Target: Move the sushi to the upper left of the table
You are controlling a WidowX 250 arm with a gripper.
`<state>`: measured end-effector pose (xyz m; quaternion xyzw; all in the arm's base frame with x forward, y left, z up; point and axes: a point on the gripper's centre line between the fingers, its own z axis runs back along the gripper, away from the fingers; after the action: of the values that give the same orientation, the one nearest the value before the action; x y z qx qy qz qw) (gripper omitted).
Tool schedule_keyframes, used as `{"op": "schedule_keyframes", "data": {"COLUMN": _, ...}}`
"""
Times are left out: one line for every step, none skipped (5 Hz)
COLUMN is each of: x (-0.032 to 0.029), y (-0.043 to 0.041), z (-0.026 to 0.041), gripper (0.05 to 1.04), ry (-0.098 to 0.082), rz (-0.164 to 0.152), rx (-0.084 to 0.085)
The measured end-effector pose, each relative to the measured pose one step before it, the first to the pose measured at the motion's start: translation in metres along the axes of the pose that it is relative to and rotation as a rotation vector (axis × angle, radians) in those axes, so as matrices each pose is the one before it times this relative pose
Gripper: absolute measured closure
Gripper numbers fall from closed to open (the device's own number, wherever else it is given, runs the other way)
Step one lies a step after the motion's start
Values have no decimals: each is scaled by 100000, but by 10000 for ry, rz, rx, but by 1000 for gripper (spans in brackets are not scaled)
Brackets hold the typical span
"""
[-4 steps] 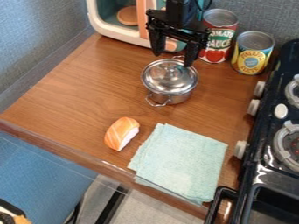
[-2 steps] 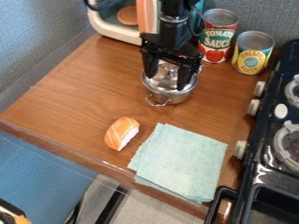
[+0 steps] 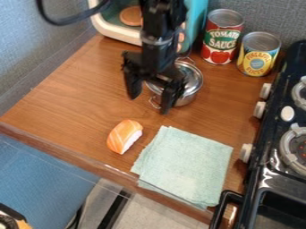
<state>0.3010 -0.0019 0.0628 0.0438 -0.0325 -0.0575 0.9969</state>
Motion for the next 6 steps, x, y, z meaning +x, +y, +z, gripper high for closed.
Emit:
{"op": "schedule_keyframes", "data": {"x": -1255, "y": 334, "z": -1809, "gripper": 83, "ry": 497, "rz": -118, "rx": 133}}
{"op": "schedule_keyframes", "data": {"x": -1118, "y": -1, "z": -1394, "gripper": 84, "ry": 408, "rz": -79, "rx": 116}}
{"op": "schedule_keyframes", "data": {"x": -807, "y": 1003, "z": -1465, "gripper": 98, "ry": 356, "rz": 266, "rx": 131}}
{"op": "schedule_keyframes", "data": {"x": -9, "y": 92, "z": -552, "gripper": 191, "ry": 75, "rz": -7, "rx": -122}}
{"op": "schedule_keyframes", "data": {"x": -181, "y": -203, "z": 251, "gripper": 474, "ry": -180, "rz": -157, "rx": -252}}
{"op": "schedule_keyframes", "data": {"x": 41, "y": 221, "z": 2218, "gripper": 507, "ry": -519, "rz": -110, "rx": -198}}
